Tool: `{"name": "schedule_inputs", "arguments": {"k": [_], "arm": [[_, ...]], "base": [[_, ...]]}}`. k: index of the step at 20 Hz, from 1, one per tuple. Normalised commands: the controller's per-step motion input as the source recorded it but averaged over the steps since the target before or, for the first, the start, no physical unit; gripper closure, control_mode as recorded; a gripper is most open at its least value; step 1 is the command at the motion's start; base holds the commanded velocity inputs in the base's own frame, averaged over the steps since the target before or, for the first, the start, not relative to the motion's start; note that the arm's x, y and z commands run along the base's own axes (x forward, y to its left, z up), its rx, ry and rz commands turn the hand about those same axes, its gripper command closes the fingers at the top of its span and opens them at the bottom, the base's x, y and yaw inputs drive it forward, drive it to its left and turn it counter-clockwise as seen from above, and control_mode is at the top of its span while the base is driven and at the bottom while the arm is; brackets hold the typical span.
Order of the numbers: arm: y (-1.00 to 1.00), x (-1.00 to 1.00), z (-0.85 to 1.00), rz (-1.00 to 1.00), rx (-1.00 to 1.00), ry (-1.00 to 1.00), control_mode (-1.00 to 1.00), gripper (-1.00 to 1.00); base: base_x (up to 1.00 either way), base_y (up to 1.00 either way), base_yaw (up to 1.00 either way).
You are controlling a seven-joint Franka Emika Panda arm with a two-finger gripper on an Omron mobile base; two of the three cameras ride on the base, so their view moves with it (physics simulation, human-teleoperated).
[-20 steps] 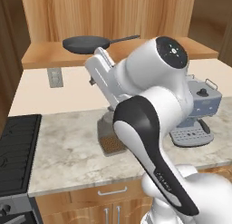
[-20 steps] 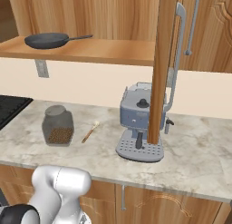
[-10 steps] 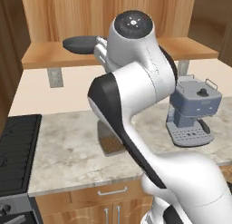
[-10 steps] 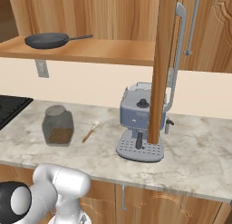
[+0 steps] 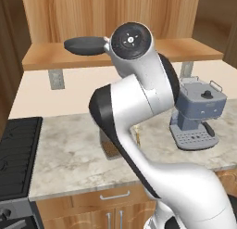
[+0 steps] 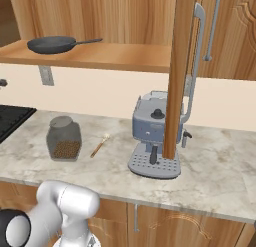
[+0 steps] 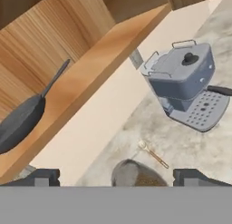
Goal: Pick the pan from the cabinet and place it on the stove. Then turn on the stove burner for the pan.
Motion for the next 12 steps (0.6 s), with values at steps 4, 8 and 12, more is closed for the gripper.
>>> {"name": "schedule_inputs", "arguments": {"k": [4,8,12], "arm": [[-0.58,0.15,-0.10,0.08,-0.05,-0.23,-1.00,-1.00],[-0.38,0.37,0.00,0.10,-0.05,-0.20,-1.00,-1.00],[-0.29,0.34,0.00,0.11,-0.05,-0.16,-1.00,-1.00]], "base": [[0.00,0.00,0.00],[0.00,0.00,0.00],[0.00,0.00,0.00]]}}
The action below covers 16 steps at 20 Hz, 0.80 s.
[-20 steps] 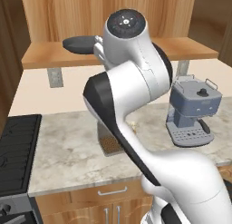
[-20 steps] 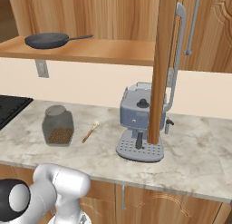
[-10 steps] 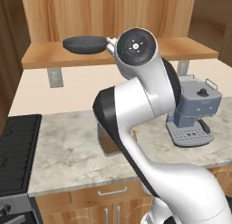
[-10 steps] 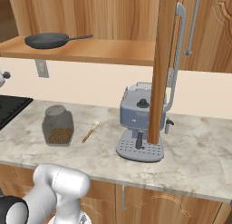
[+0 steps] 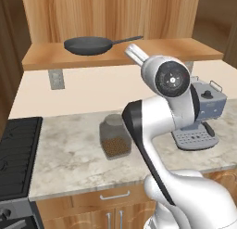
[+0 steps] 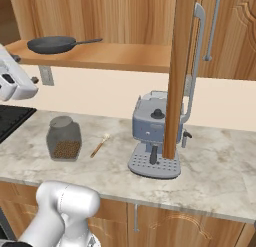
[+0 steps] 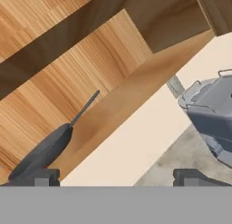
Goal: Pick the pan from the cabinet and place it on the stove. Then turn on the stove burner for the pan.
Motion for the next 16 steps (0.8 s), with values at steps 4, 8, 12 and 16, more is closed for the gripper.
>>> {"name": "schedule_inputs", "arguments": {"k": [4,8,12,16], "arm": [[-0.05,0.26,0.18,0.02,-0.04,-0.07,-1.00,-1.00],[0.00,0.29,0.37,-0.02,0.00,-0.02,-1.00,-1.00],[0.00,0.20,0.31,-0.06,0.00,-0.04,-1.00,-1.00],[0.00,0.23,0.03,-0.10,0.00,-0.01,-1.00,-1.00]], "base": [[0.00,0.00,0.00],[0.00,0.00,0.00],[0.00,0.00,0.00],[0.00,0.00,0.00]]}}
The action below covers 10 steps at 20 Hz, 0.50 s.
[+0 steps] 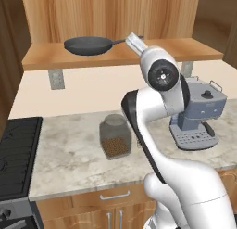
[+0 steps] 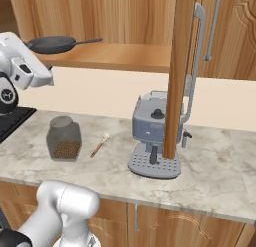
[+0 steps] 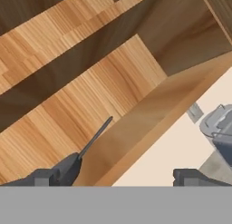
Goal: Pick the pan from the cabinet and place it on the stove. Then turn on the stove burner for the pan.
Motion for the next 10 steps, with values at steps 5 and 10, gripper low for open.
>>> {"name": "schedule_inputs", "arguments": {"k": [5,10], "arm": [[0.00,0.43,0.00,-0.09,0.00,-0.03,-1.00,-1.00],[0.00,0.52,0.00,-0.03,0.00,-0.09,-1.00,-1.00]], "base": [[0.00,0.00,0.00],[0.00,0.00,0.00]]}}
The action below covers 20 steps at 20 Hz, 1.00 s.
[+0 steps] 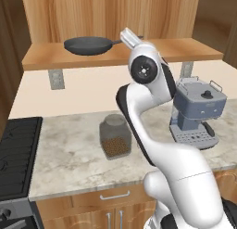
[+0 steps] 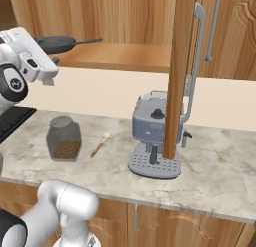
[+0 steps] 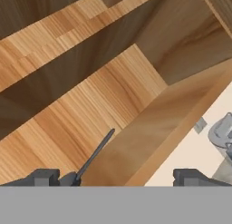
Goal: Pick the pan from the cabinet and place it on the stove. Then turn on the stove burner for the pan.
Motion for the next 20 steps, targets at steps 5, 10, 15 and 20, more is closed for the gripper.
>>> {"name": "schedule_inputs", "arguments": {"k": [5,10,15,20], "arm": [[0.00,0.50,0.00,-0.01,0.03,-0.02,-1.00,-1.00],[0.00,0.38,0.00,0.00,0.09,0.03,-1.00,-1.00],[0.00,0.34,0.00,0.00,0.11,0.03,-1.00,-1.00],[-0.03,0.21,-0.03,-0.01,0.06,0.01,-1.00,-1.00]], "base": [[0.00,0.00,0.00],[0.00,0.00,0.00],[0.00,0.00,0.00],[0.00,0.00,0.00]]}}
